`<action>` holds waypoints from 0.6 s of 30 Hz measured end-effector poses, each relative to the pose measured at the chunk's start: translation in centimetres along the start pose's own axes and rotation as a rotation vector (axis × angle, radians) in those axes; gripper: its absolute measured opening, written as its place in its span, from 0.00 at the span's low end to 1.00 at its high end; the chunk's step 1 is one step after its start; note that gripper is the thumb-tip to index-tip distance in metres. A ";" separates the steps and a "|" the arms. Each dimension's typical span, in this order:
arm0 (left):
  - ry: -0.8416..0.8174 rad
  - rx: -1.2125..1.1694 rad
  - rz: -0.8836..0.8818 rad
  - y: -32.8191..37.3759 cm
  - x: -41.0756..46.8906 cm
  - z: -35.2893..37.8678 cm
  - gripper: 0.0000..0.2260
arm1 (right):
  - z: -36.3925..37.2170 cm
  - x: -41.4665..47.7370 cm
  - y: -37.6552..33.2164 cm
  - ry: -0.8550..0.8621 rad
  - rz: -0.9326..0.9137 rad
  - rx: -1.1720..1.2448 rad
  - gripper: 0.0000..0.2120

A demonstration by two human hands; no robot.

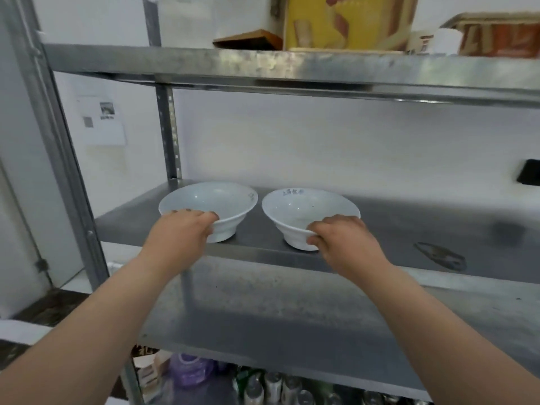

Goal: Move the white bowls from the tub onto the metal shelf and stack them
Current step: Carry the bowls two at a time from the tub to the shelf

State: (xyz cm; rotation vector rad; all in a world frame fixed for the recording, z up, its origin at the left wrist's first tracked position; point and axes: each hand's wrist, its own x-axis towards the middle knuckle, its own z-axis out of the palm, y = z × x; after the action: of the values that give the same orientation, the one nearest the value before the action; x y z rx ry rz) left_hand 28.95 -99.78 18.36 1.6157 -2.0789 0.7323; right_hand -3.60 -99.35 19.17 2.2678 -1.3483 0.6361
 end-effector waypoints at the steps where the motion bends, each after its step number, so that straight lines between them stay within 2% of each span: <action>1: -0.015 0.030 0.001 -1.5 0.9 0.8 0.06 | 1.0 1.7 -0.6 -0.021 -0.002 -0.003 0.08; 3: -0.038 0.059 0.030 -4.5 2.7 2.5 0.08 | 3.0 4.9 -1.9 -0.076 -0.002 -0.010 0.10; 6: -0.202 0.060 0.015 -8.6 5.6 4.7 0.09 | 5.7 9.3 -3.7 -0.081 0.002 -0.026 0.10; 9: -0.073 0.048 0.064 -12.3 7.3 7.4 0.09 | 8.3 13.3 -5.2 -0.120 0.034 -0.040 0.10; 14: -0.067 -0.002 0.059 -16.0 10.9 10.7 0.11 | 12.1 18.8 -6.1 -0.151 0.079 -0.058 0.09; 18: -0.028 -0.104 0.014 -18.0 13.2 13.1 0.23 | 14.0 22.5 -6.5 -0.193 0.126 -0.091 0.16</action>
State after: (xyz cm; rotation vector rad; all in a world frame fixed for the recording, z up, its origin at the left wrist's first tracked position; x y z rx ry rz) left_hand 43.11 -121.40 18.97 1.5648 -2.1128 0.5988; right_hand 14.03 -120.10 20.14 2.2309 -1.5885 0.3939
